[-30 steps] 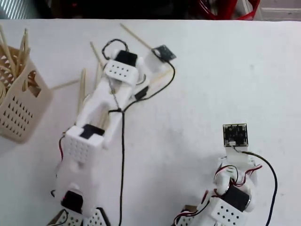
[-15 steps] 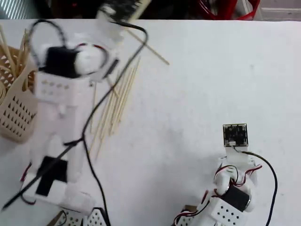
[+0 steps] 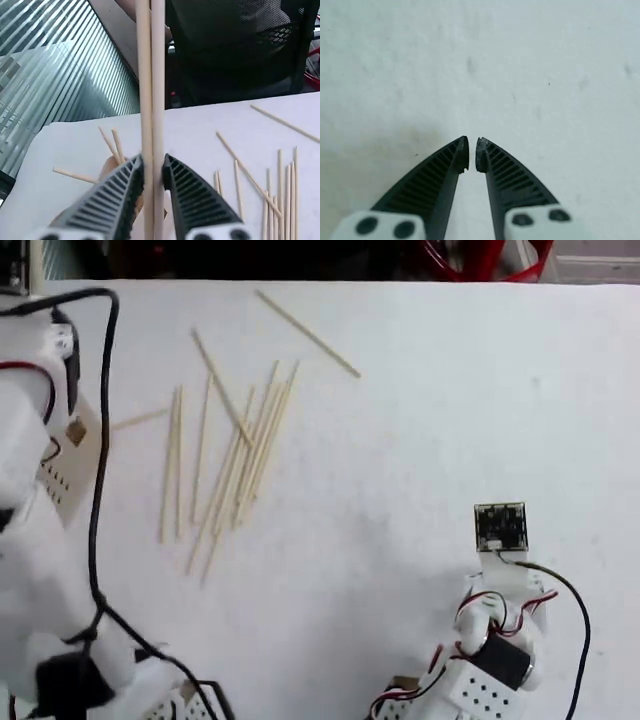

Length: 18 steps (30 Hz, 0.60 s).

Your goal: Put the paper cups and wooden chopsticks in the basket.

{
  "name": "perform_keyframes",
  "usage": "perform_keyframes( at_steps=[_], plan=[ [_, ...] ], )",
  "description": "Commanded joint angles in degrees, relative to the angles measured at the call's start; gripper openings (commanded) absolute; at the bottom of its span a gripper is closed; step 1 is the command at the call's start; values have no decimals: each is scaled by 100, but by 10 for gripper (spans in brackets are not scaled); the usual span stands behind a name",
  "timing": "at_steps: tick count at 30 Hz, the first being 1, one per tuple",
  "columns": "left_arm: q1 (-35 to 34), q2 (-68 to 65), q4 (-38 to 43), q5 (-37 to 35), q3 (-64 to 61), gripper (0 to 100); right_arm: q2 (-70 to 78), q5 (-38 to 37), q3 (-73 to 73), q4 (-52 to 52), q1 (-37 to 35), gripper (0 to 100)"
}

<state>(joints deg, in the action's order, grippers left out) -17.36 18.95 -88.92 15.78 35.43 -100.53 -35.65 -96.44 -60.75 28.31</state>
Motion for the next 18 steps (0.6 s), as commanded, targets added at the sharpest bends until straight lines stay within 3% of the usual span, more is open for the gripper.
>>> perform_keyframes(
  at_steps=[1,4,9,18],
  plan=[
    [-119,980,747,-35,-1363,24,-4,9,-53,13,66,45],
    [-321,1763,1925,-53,-2901,24,-4,9,-53,13,66,45],
    [-752,2413,4747,-79,-4985,23,-4,9,-53,13,75,45],
    [-1270,1103,6980,-1152,-5442,23,-4,9,-53,13,75,45]
  ],
)
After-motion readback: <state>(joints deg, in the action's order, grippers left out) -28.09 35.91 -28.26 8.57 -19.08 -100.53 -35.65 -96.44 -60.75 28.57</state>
